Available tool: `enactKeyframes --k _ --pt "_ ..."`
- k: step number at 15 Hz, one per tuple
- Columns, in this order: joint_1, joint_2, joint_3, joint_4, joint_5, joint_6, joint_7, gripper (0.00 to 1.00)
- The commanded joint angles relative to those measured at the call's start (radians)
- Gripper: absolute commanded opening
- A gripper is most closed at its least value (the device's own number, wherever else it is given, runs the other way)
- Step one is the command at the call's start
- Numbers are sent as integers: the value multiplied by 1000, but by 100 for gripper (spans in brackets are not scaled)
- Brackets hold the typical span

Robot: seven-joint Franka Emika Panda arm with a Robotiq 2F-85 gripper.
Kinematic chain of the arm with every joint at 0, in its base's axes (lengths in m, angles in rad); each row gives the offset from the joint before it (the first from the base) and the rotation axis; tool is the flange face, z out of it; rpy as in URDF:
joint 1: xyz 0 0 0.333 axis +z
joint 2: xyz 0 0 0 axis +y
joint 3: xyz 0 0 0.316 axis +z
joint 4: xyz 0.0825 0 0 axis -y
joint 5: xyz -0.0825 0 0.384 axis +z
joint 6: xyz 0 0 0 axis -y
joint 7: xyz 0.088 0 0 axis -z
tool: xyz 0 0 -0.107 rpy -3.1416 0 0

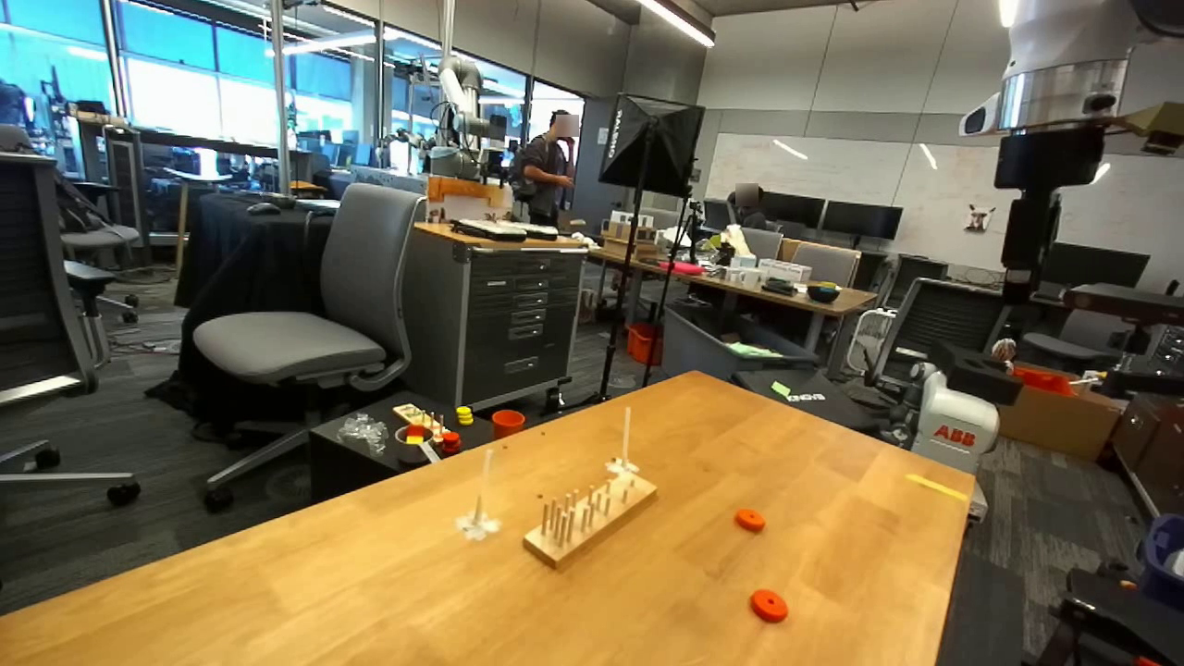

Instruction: Pick up the orange ring on the right and place it on the wooden stand

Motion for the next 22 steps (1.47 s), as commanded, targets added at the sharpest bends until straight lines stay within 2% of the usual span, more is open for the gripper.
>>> enactKeyframes --k 1,3,4,5,8,11,13,14,15,17,18,20,22 --pt "17 90 28 101 16 -96 59 100" --pt "29 196 51 230 5 -252 60 100" --pt "49 234 39 278 55 -299 0 100" --pt "57 272 44 328 75 -356 -1 100" --pt "71 373 39 486 174 -399 32 100" --pt "79 485 58 649 83 -522 153 100" --pt "75 538 44 753 158 -577 140 100" --pt "62 555 31 805 258 -564 113 100" --pt "57 579 28 857 305 -580 113 100" --pt "51 616 22 941 365 -622 135 100" --pt "68 645 22 986 288 -686 253 100" --pt "71 654 14 1006 230 -727 301 100" --pt "68 694 6 1065 194 -819 350 100"
